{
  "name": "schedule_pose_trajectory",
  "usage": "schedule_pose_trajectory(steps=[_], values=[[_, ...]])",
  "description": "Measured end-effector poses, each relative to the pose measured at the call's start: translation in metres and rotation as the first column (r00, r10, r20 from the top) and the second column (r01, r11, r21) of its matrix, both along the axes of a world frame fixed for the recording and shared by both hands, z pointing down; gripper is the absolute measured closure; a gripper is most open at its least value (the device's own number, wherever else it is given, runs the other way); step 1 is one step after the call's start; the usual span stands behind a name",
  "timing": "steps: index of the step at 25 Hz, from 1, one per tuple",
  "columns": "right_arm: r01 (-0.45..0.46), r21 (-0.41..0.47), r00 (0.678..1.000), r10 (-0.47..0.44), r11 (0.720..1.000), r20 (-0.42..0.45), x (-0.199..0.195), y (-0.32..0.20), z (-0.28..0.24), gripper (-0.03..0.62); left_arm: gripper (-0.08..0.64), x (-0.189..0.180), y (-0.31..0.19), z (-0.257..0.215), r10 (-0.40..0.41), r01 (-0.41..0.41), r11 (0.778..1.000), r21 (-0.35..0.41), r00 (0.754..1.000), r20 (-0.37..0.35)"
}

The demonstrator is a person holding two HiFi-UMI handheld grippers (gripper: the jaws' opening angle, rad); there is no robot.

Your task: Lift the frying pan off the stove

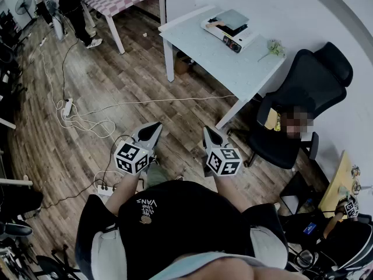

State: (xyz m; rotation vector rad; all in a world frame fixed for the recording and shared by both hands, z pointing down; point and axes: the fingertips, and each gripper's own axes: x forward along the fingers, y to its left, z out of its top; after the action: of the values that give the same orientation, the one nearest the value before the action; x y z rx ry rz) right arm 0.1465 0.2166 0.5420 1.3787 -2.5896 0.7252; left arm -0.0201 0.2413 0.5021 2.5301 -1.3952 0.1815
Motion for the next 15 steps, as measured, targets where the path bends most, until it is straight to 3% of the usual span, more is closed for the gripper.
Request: schedule_pose_trajectory(steps=[6, 11, 15], values=[[0.015, 0.016, 1.0, -0.015, 1.0, 0.001, 0.004, 0.004, -0.006, 0.588, 0.558, 0.003, 0.004, -0.003, -0.025, 0.025, 1.0, -0.002, 1.0, -0.006], [0.015, 0.02, 1.0, -0.015, 1.0, 0.012, 0.006, 0.009, -0.009, 0.588, 0.558, 0.012, 0.005, 0.004, 0.002, -0.002, 1.0, -0.025, 1.0, -0.005], [0.0, 0.041, 0.993, -0.005, 0.999, 0.117, 0.008, 0.003, -0.02, 0.588, 0.557, 0.024, -0.006, 0.003, 0.027, -0.027, 1.0, -0.015, 0.999, -0.019]])
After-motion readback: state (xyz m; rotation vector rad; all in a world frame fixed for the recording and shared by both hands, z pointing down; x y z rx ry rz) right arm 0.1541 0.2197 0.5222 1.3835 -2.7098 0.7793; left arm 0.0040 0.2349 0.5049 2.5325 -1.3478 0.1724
